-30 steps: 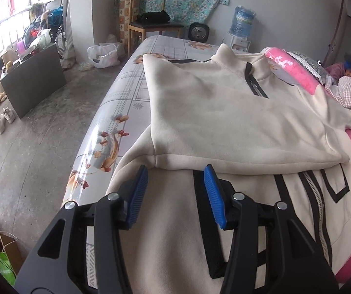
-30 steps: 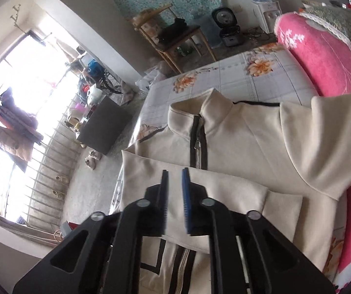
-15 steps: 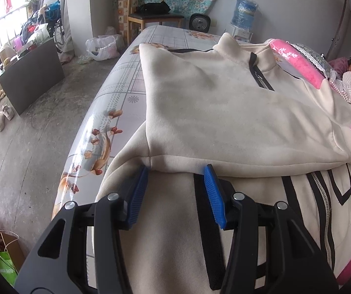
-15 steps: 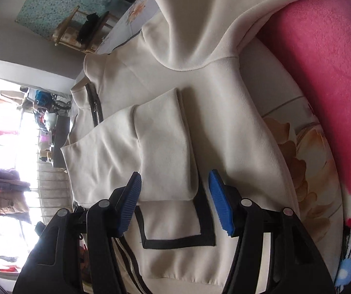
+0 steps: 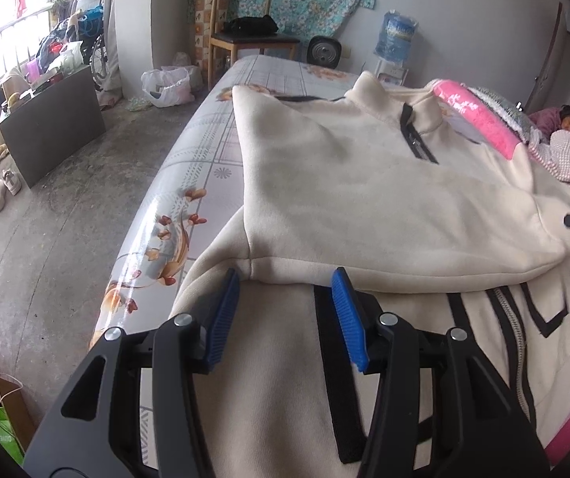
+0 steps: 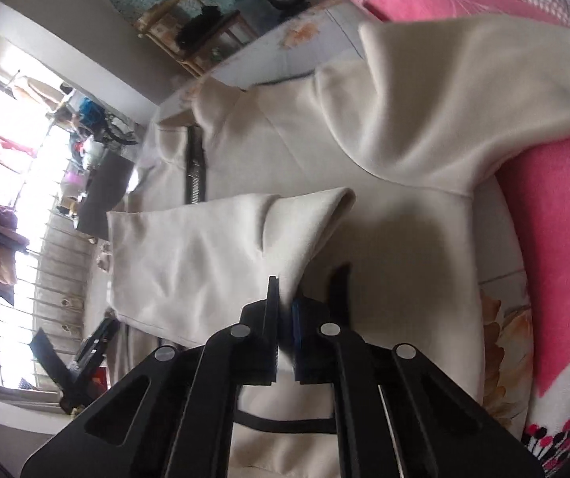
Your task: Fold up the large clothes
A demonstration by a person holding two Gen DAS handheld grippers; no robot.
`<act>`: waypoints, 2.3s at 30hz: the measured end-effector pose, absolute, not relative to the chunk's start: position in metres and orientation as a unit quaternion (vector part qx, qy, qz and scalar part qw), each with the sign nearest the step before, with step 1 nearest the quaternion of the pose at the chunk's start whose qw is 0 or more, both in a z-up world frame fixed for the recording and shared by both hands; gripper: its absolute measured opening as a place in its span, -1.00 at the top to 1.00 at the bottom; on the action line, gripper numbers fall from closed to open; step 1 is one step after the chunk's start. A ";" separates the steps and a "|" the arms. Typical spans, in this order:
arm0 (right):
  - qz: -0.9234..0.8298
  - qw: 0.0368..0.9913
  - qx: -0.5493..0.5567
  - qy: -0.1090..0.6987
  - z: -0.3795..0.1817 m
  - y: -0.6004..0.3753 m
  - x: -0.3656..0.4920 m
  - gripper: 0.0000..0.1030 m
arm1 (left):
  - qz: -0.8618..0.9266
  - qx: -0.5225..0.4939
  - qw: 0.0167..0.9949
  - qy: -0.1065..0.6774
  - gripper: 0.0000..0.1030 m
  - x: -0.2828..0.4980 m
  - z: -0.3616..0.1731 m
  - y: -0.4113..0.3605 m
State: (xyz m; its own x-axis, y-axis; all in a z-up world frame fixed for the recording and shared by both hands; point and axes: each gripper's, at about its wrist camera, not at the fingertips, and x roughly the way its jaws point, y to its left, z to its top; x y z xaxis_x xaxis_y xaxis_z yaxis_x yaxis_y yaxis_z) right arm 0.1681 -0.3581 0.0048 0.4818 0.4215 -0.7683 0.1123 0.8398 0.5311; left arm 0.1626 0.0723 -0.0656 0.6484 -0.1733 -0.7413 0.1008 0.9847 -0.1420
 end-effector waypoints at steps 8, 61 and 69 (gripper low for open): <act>0.267 0.797 0.281 0.463 0.095 -0.241 0.253 0.89 | -0.062 -0.021 0.907 0.415 0.04 0.145 -0.059 0.073; 0.121 0.837 0.162 0.509 -0.042 -0.366 0.287 0.61 | -0.012 -0.068 0.915 0.398 0.01 0.153 0.010 0.094; 0.135 0.835 0.168 0.506 -0.044 -0.353 0.287 0.61 | -0.017 -0.096 0.892 0.441 0.02 0.253 -0.014 0.087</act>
